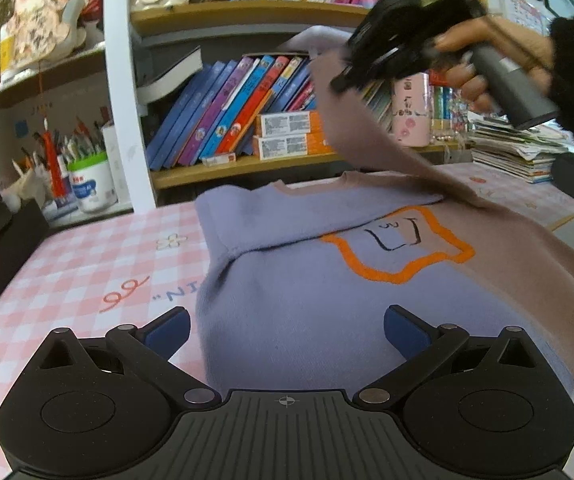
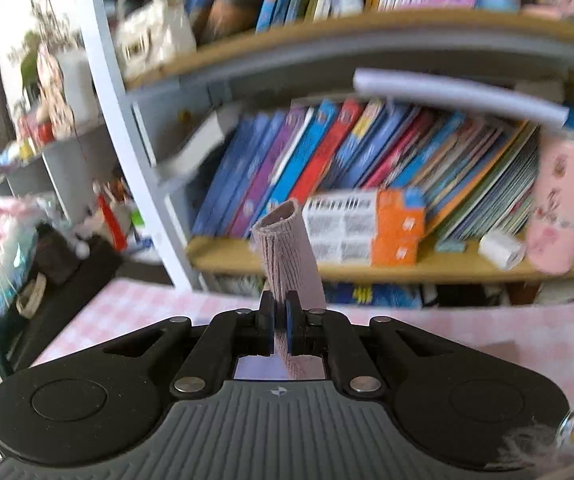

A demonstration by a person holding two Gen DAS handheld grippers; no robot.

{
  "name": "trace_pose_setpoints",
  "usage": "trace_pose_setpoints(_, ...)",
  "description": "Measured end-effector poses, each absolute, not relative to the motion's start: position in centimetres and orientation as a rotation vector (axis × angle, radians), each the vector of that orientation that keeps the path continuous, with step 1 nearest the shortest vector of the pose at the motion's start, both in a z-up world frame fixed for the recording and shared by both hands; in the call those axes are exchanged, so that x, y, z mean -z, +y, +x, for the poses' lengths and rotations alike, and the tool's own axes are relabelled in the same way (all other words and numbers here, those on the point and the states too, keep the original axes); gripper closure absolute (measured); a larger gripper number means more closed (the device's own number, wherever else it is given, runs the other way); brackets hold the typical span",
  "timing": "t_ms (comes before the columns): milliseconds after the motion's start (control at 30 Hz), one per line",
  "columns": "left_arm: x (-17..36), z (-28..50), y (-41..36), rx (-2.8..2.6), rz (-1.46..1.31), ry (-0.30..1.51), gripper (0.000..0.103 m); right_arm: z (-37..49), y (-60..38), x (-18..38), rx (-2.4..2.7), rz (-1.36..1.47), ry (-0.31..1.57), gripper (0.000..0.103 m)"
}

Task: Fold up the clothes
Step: 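Lay the pink sleeve across the sweater front and open the right gripper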

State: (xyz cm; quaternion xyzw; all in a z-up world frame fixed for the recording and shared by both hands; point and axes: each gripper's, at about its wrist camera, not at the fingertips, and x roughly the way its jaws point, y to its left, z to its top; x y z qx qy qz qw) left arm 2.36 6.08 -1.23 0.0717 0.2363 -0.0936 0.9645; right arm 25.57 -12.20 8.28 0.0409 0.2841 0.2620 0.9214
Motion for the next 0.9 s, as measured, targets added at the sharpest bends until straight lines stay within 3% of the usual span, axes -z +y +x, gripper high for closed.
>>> trace_pose_setpoints(200,1.2,2.4,6.1,0.191,0.141,0.474,0.000,24.8,-12.0,-6.8,-0.561,0.088,0.610,0.097)
trace_pose_setpoints(300,1.2,2.4,6.3,0.193,0.130,0.478,0.000,24.1,-12.2,-6.3,-0.571,0.094,0.613,0.078)
trace_pose_setpoints(333,1.2,2.5,6.4,0.194,0.124,0.480,0.000,23.9,-12.3,-6.1,-0.574,0.096,0.614,0.065)
trace_pose_setpoints(367,1.2,2.6,6.5,0.195,0.117,0.484,0.000,23.7,-12.4,-6.0,-0.577,0.098,0.616,0.063)
trace_pose_setpoints(533,1.3,2.7,6.7,0.193,0.104,0.492,0.000,22.0,-13.4,-5.0,-0.583,0.105,0.623,0.060)
trace_pose_setpoints(900,1.2,2.6,8.5,0.145,-0.001,0.484,0.000,9.6,-24.8,-1.0,-0.416,0.074,0.657,0.054)
